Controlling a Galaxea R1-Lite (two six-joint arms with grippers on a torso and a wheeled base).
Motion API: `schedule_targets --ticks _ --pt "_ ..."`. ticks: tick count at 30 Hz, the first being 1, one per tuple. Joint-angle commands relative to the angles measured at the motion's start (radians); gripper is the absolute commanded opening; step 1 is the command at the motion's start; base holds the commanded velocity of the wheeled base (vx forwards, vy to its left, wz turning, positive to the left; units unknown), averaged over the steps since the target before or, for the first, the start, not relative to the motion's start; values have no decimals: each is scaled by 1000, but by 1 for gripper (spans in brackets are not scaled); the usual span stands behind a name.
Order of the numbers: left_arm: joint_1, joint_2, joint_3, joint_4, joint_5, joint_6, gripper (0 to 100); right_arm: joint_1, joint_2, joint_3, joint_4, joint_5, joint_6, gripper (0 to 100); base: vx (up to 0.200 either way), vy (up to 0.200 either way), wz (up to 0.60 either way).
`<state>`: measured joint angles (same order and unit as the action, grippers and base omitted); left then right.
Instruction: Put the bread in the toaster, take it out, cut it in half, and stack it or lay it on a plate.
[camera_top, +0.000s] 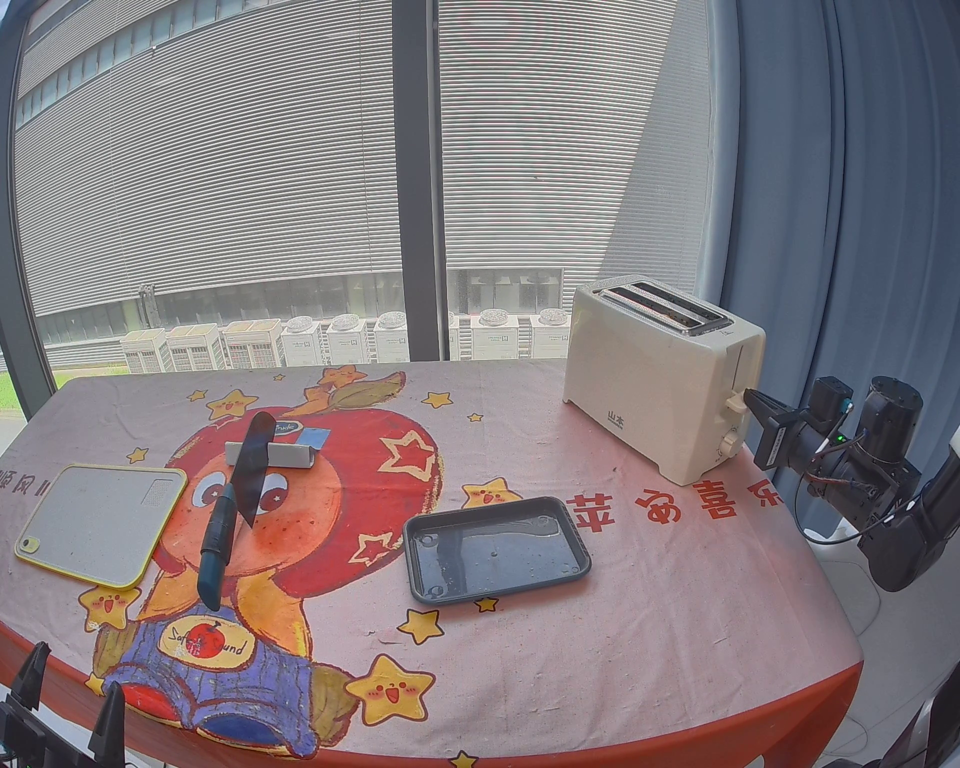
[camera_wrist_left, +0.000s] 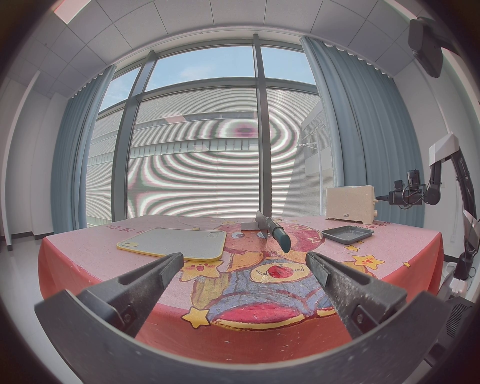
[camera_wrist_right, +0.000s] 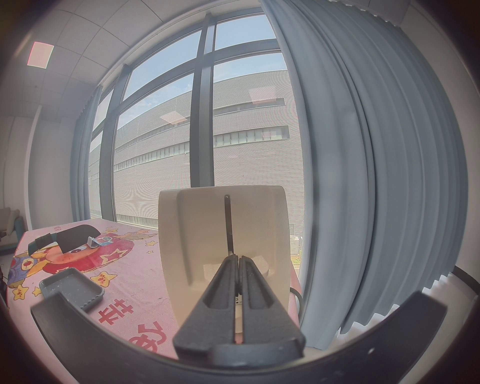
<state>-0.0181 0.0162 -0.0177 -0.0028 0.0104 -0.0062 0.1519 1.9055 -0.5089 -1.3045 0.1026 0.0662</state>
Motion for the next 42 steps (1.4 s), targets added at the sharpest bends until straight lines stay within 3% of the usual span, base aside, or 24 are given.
schedule_targets --ticks 1,21,42 --pt "0 -16 18 0 2 0 100 0 9 3 4 0 0 0 0 0 0" --pt "0 -16 18 0 0 -1 100 1 24 10 2 0 -6 0 0 0 0" --pt "0 -16 18 0 0 0 100 0 -85 -3 2 0 -6 0 0 0 0"
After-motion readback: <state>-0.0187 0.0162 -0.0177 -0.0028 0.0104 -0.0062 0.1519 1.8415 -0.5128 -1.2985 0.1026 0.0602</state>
